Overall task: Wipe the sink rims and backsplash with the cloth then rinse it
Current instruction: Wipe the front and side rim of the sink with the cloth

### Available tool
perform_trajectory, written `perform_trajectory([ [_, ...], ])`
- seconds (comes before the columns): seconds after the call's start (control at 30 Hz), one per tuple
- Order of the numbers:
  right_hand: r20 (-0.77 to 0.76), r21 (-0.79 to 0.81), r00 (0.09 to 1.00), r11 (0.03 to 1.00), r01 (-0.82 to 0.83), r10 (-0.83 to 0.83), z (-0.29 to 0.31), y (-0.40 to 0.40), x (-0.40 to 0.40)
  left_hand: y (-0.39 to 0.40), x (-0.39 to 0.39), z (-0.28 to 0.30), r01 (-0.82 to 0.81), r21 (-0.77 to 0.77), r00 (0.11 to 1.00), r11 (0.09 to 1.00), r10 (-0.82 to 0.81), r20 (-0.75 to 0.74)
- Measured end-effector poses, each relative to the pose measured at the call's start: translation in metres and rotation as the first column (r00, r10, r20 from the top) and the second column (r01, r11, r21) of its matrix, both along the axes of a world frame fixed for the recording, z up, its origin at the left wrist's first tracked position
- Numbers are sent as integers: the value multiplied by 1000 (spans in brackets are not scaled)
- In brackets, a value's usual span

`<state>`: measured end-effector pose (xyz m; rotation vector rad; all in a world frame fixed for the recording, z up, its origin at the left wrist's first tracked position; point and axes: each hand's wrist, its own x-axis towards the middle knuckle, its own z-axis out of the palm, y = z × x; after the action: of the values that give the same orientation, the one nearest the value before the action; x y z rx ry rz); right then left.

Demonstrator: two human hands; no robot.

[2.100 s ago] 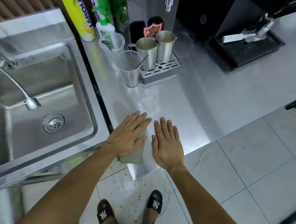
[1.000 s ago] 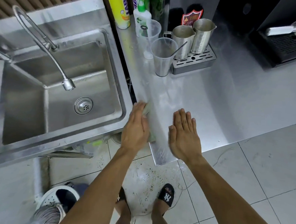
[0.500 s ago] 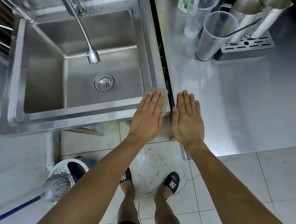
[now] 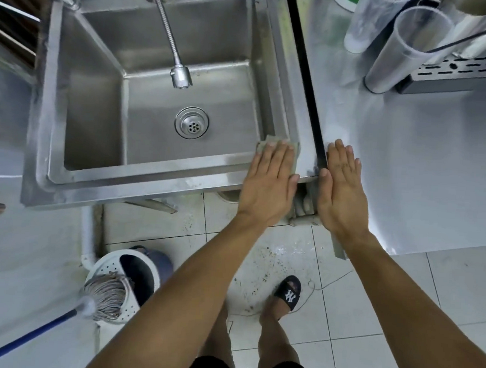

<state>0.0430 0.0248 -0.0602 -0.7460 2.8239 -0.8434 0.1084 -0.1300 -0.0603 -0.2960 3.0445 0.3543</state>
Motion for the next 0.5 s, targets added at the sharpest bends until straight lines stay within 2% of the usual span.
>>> perform_trajectory([
  [0.13, -34, -75, 996, 994, -82, 80, 10, -32, 23, -53, 40, -12, 59, 3, 998, 998, -59, -2],
  [0.23, -48, -67, 982, 981, -184, 181, 10, -73, 44, -111, 87, -15, 6, -87, 999, 996, -2, 51],
  [0.37, -20, 46, 959, 959, -280, 281, 1, -128, 67, -179, 146, -5, -80, -109, 994, 991, 87, 66],
  [0.5, -75, 248, 943, 923, -296, 323, -12, -147, 77, -168, 134, 0, -234, -66, 970, 970, 237, 49],
])
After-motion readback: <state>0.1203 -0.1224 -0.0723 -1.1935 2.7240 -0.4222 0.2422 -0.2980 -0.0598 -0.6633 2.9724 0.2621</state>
